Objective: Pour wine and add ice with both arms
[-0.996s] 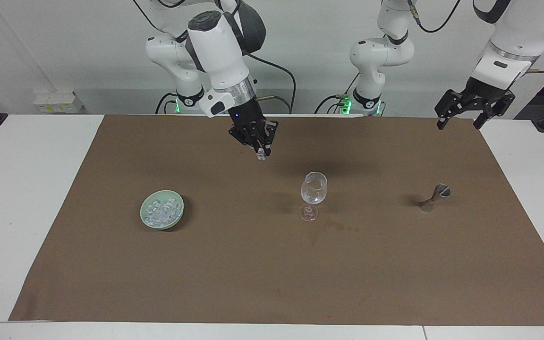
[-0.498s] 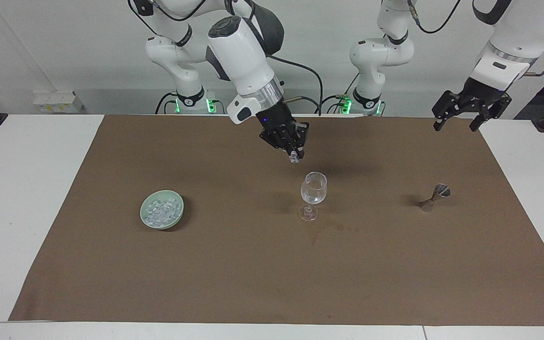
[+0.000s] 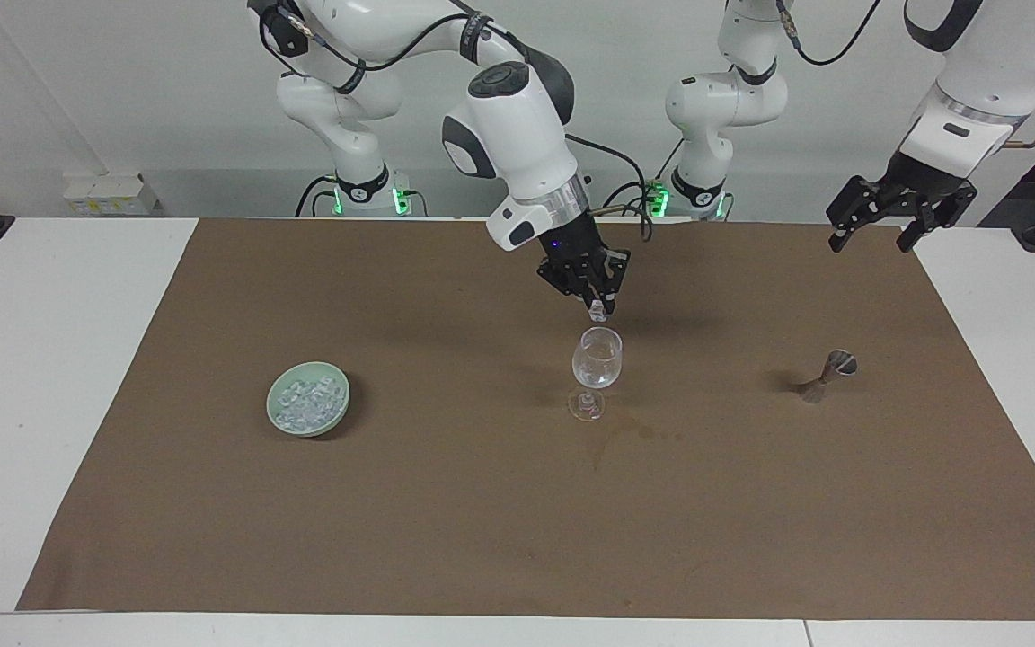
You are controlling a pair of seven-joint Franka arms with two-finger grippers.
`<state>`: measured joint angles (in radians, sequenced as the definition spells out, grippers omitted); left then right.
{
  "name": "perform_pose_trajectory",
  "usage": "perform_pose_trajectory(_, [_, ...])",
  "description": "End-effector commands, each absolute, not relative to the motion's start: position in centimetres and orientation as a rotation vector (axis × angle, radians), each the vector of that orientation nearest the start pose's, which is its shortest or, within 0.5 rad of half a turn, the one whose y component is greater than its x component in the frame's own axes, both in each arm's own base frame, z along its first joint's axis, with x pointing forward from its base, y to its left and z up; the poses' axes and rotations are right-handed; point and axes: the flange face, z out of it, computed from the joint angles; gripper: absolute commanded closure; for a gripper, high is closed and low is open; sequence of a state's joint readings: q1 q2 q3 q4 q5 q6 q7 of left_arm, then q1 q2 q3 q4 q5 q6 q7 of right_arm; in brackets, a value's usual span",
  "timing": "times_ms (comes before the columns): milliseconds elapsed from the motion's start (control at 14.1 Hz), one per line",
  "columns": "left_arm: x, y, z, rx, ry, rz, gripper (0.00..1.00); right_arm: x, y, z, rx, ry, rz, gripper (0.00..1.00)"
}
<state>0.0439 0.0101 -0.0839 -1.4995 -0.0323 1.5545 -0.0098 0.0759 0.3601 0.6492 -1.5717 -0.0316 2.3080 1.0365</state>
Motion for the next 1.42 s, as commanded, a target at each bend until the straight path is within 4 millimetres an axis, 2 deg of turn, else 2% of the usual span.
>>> perform_pose_trajectory(0, [55.5, -2.3, 64.8, -3.182, 0.041, -0.06, 0.0, 56.5, 40.5, 51.8, -2.634, 0.443, -0.28, 1.0])
perform_pose_trajectory(142, [55.8, -1.5, 64.5, -3.183, 0.019, -0.05, 0.0, 57.4, 41.0, 49.2, -2.655, 0.4, -0.314, 1.0])
perform_pose_trajectory(285, [55.8, -1.5, 64.4, -3.183, 0.017, -0.05, 0.0, 57.7, 41.1, 48.6, -2.666, 0.368, -0.369, 1.0])
perform_pose_trajectory(641, [56.0, -1.5, 64.3, -3.183, 0.019, -0.05, 0.0, 57.3, 41.6, 48.6, -2.662, 0.37, -0.359, 1.0])
perform_pose_trajectory(783, [55.9, -1.6, 64.4, -3.183, 0.024, -0.048, 0.0, 56.3, 42.8, 49.1, -2.647, 0.383, -0.342, 1.0])
perform_pose_trajectory(1352, [55.8, -1.4, 64.4, -3.183, 0.022, -0.038, 0.0, 56.6, 42.6, 48.5, -2.655, 0.356, -0.341, 1.0])
